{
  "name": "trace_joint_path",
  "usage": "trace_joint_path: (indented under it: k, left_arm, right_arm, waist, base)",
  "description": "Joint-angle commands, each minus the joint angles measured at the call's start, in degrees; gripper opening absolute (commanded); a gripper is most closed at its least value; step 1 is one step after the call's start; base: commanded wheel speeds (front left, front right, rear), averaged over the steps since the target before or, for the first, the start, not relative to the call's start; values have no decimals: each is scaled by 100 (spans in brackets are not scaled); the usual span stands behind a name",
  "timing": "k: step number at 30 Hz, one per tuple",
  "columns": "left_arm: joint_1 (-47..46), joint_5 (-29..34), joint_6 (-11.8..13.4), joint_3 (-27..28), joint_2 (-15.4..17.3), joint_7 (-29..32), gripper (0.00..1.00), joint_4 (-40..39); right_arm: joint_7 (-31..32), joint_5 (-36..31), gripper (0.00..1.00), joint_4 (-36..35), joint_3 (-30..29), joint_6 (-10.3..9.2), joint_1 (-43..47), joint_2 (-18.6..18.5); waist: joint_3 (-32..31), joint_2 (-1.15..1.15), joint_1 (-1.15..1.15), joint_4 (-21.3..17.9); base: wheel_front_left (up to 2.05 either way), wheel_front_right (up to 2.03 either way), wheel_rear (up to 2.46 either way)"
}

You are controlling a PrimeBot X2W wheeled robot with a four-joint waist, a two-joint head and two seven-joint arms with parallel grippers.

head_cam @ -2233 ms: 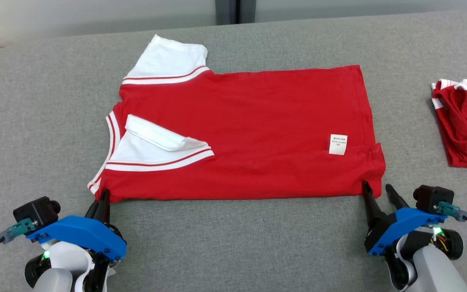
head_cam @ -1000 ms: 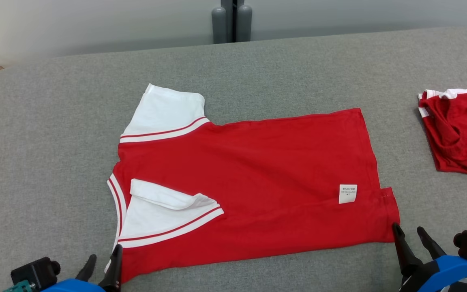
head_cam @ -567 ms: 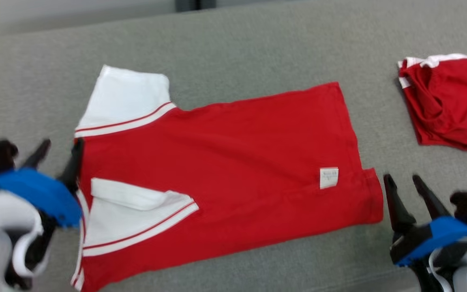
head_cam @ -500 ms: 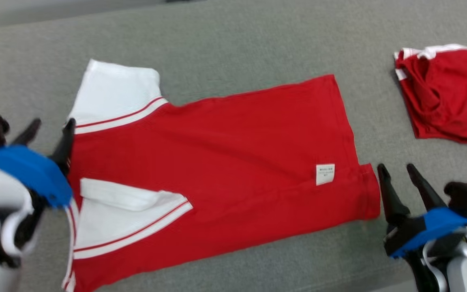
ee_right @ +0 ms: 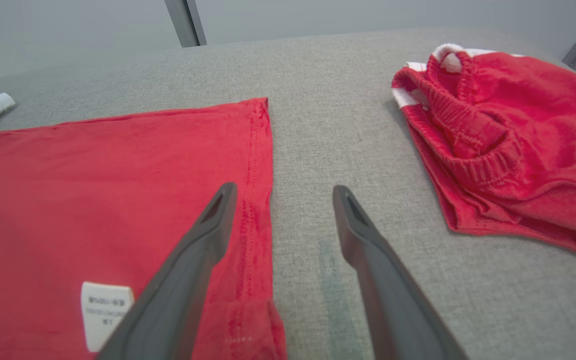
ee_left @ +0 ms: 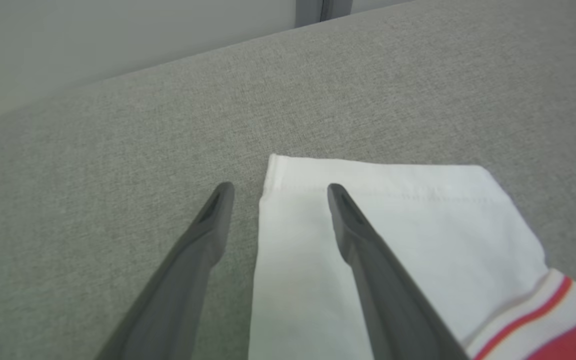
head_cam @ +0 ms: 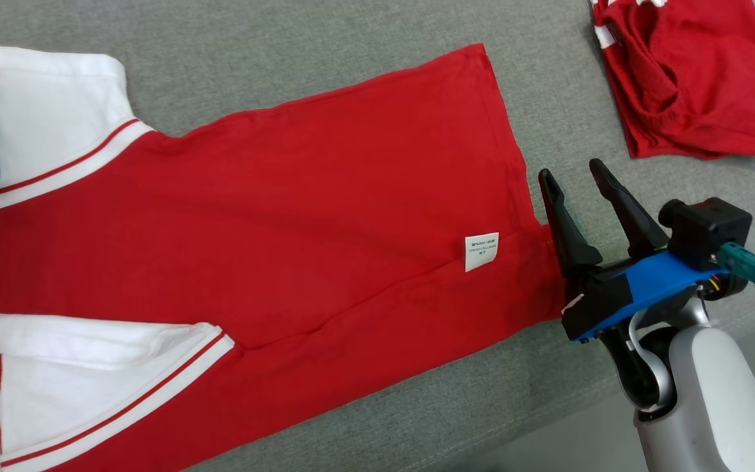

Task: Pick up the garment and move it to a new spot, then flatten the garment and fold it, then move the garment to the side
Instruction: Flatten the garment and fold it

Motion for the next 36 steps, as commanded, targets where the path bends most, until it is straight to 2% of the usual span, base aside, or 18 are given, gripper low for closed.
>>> trace_joint_path:
  k: [1,5,15,16,17,18,19,21,25,28,36]
  left_arm:
    - [-165,0,29,21,53,83,100,120]
    - [-304,9,1,11,200,307,100,356]
    - [-409,-218,-235,-96,164,610,100,551]
    - [-445,-244,-255,-110,145,618,92,566]
    - [-472,-242,-248,-124,126,632,79,578]
    - [-490,-250,-262,-140,116,640,50,591]
    - [-513,-266,-295,-164,104,661,40,611]
    - [-565,-293,-312,-174,54,584,0,625]
    - [-595,-284,-347,-218,-16,464,0,732]
    - [-662,-306,-349,-174,-148,156,0,713]
    - [-472,-352,-583,-431,-563,-502,0,604]
  right_arm:
    - [-65,18,100,59,52,3,-151,-7]
    - [-142,65,100,170,176,3,-307,-17]
    - [-130,126,100,352,410,3,-679,-221]
    - [-109,134,100,367,443,3,-742,-243]
    - [-97,136,100,383,480,3,-810,-271]
    - [-84,138,100,403,515,3,-871,-296]
    - [-56,144,100,434,559,3,-934,-321]
    - [-36,133,100,506,651,2,-1071,-376]
    - [66,69,100,734,838,3,-1465,-519]
    - [194,20,100,1021,967,3,-1820,-680]
    - [549,-420,100,2291,1445,2,-2747,-1214]
  waist:
    - [46,-2,-1,-60]
    - [136,-2,-1,-189]
    - [225,-2,-1,-244]
    - [245,-2,-1,-243]
    - [263,-2,-1,-240]
    - [278,-2,-1,-236]
    - [290,-2,-1,-229]
    - [309,-2,-1,-206]
    - [292,-2,-1,-101]
    - [233,-2,-1,41]
    - [-151,-2,-1,661]
  base:
    - [0,0,0]
    - [0,0,0]
    - [0,0,0]
    - [0,0,0]
    - [0,0,0]
    - [0,0,0]
    - [0,0,0]
    - [0,0,0]
    - [0,0,0]
    - [0,0,0]
    - [0,0,0]
